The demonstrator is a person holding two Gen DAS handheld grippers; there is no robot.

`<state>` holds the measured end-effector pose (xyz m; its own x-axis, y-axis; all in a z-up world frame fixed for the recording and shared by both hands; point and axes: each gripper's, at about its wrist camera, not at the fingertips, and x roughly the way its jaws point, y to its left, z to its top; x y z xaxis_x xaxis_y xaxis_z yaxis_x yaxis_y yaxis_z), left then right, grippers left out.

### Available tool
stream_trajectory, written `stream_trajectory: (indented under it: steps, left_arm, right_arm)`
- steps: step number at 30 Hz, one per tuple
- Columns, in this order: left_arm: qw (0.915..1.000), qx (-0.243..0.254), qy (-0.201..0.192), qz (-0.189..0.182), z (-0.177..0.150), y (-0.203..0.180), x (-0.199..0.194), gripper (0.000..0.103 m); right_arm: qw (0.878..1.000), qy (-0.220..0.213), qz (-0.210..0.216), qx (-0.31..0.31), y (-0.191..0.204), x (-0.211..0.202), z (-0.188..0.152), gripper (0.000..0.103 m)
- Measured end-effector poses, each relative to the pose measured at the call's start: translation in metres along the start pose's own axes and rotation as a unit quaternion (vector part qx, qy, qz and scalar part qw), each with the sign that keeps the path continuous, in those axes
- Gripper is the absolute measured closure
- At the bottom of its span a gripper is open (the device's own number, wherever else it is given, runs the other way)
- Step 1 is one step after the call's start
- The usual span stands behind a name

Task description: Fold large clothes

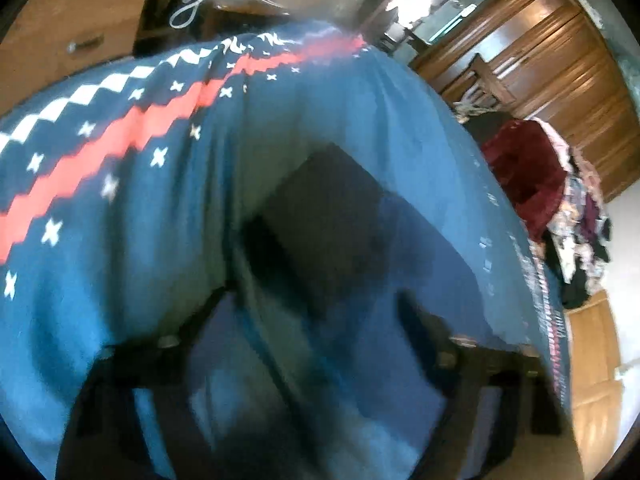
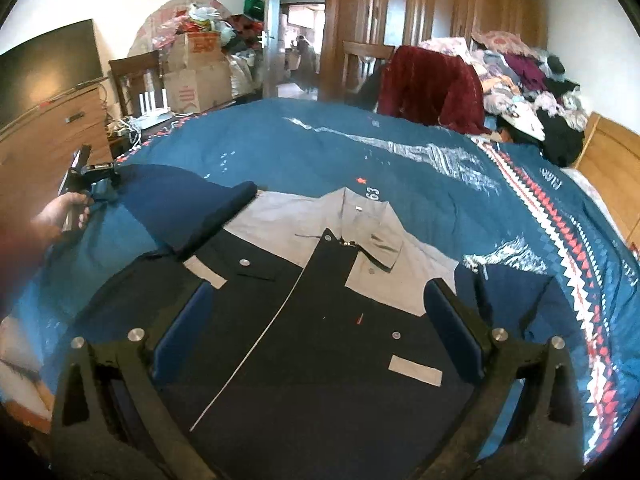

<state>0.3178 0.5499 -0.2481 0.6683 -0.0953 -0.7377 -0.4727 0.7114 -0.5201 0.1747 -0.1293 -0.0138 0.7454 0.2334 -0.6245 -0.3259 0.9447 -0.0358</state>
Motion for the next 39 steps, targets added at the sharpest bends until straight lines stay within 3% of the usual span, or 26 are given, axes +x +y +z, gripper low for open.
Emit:
stream_trajectory:
  steps: [1, 2, 4, 6, 8, 10, 12, 13, 15, 16, 17, 19, 21, 22, 24, 27, 29, 31, 33, 35, 39]
  left_arm:
    - [0.9999, 0.008, -0.003, 0.01, 0.0, -0.006, 0.002, 0.05]
    - [0.9998, 0.018, -0.004, 0.006, -0.001, -0.017, 0.0, 0.071]
    - [0.9972, 0.058, -0.008, -0.046, -0.01, -0.064, -0.021, 0.086]
    - [0.9884, 0.117, -0.015, -0.096, -0.029, -0.119, -0.042, 0.086]
    - [0.9665, 0.17, -0.008, -0.192, -0.062, -0.195, -0.067, 0.086]
    - [0.9334, 0.209, 0.011, -0.292, -0.101, -0.267, -0.093, 0.086]
    - [0.8995, 0.245, 0.03, -0.361, -0.14, -0.326, -0.106, 0.086]
    - [0.8746, 0.255, 0.054, -0.409, -0.169, -0.363, -0.108, 0.085]
    - [0.845, 0.278, 0.095, -0.447, -0.219, -0.418, -0.099, 0.063]
    - [0.8388, 0.286, 0.111, -0.45, -0.235, -0.433, -0.091, 0.044]
    - [0.8375, 0.291, 0.13, -0.443, -0.258, -0.452, -0.078, 0.04]
    - [0.8339, 0.287, 0.186, -0.433, -0.293, -0.467, -0.055, 0.041]
    - [0.8303, 0.292, 0.208, -0.426, -0.314, -0.465, -0.053, 0.041]
    - [0.8306, 0.298, 0.204, -0.424, -0.318, -0.458, -0.06, 0.041]
    - [0.8428, 0.297, 0.185, -0.409, -0.311, -0.431, -0.071, 0.04]
    - [0.8972, 0.273, 0.109, -0.33, -0.269, -0.37, -0.081, 0.038]
    - [0.9257, 0.22, 0.078, -0.298, -0.238, -0.324, -0.08, 0.035]
    - [0.9471, 0.185, 0.046, -0.258, -0.216, -0.281, -0.072, 0.035]
    - [0.9581, 0.157, 0.048, -0.235, -0.21, -0.252, -0.056, 0.035]
    - [0.9652, 0.12, 0.064, -0.224, -0.206, -0.221, -0.035, 0.035]
    - [0.9721, 0.074, 0.08, -0.208, -0.205, -0.182, -0.004, 0.035]
  right_arm:
    - [1.0, 0.001, -0.003, 0.003, 0.0, 0.003, -0.002, 0.0]
    - [1.0, 0.004, -0.006, 0.007, -0.001, 0.006, -0.004, 0.001]
    - [1.0, 0.006, -0.003, 0.031, -0.01, 0.004, -0.008, 0.004]
    - [0.998, 0.002, 0.007, 0.06, -0.028, 0.0, -0.013, 0.014]
    - [0.995, 0.009, 0.024, 0.094, -0.047, -0.001, -0.02, 0.037]
    - [0.989, 0.027, 0.052, 0.137, -0.069, 0.0, -0.031, 0.054]
    - [0.983, 0.034, 0.063, 0.171, -0.088, -0.001, -0.042, 0.058]
    - [0.981, 0.033, 0.06, 0.183, -0.096, -0.004, -0.047, 0.058]
    - [0.978, 0.033, 0.054, 0.197, -0.109, -0.008, -0.057, 0.056]
    - [0.977, 0.039, 0.055, 0.204, -0.115, -0.007, -0.062, 0.056]
    - [0.975, 0.046, 0.058, 0.21, -0.121, -0.005, -0.066, 0.054]
    - [0.972, 0.06, 0.067, 0.217, -0.131, 0.001, -0.075, 0.048]
    - [0.971, 0.071, 0.071, 0.217, -0.138, 0.009, -0.082, 0.04]
    - [0.97, 0.078, 0.075, 0.218, -0.143, 0.015, -0.085, 0.04]
    - [0.966, 0.087, 0.093, 0.224, -0.152, 0.033, -0.088, 0.04]
    - [0.953, 0.094, 0.137, 0.254, -0.164, 0.073, -0.084, 0.041]
    - [0.94, 0.103, 0.181, 0.271, -0.163, 0.107, -0.077, 0.048]
    - [0.924, 0.124, 0.22, 0.286, -0.156, 0.146, -0.071, 0.058]
    - [0.915, 0.155, 0.238, 0.287, -0.146, 0.182, -0.066, 0.059]
    - [0.921, 0.183, 0.207, 0.275, -0.138, 0.205, -0.064, 0.058]
    - [0.922, 0.176, 0.214, 0.271, -0.119, 0.217, -0.051, 0.056]
